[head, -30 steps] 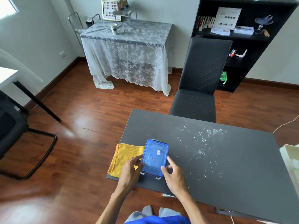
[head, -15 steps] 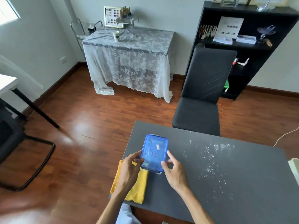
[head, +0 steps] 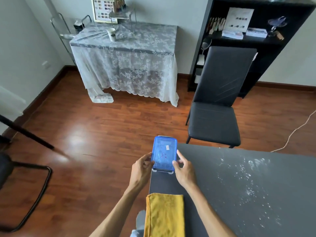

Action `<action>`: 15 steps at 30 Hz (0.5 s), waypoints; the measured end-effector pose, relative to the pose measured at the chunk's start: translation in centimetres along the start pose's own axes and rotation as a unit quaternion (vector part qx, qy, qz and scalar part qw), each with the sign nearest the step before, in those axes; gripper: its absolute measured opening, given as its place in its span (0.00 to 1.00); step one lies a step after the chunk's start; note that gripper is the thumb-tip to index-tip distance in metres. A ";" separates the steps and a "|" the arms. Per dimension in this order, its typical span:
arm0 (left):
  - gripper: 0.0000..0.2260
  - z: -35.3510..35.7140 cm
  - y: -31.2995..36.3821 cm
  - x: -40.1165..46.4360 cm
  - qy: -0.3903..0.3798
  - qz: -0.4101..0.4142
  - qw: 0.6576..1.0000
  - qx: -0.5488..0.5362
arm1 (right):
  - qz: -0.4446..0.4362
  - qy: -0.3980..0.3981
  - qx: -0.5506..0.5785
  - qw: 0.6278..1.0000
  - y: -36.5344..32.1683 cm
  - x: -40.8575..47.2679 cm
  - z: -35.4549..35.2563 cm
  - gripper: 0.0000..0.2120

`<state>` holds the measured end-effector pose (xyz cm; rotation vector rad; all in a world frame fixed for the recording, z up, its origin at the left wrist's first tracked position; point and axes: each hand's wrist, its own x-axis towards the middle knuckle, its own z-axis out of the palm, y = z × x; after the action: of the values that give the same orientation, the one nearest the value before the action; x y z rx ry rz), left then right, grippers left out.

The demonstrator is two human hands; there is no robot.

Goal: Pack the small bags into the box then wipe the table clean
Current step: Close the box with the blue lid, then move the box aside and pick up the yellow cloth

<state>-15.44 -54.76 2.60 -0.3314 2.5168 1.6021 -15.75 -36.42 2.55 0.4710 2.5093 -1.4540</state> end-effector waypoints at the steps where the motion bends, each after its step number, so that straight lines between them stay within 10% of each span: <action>1: 0.16 -0.1 0.0 0.7 -0.015 0.003 1.000 0.003 | 0.009 0.004 -0.007 1.000 0.0 0.5 0.4 0.25; 15: 0.11 -1.5 -3.2 -2.5 -0.005 0.007 0.999 0.053 | 0.060 0.052 -0.101 0.992 3.1 -1.9 -0.9 0.16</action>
<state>-12.19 -57.13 0.98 -0.2916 2.5895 1.4650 -12.87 -34.55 1.08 0.6620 2.6209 -1.1463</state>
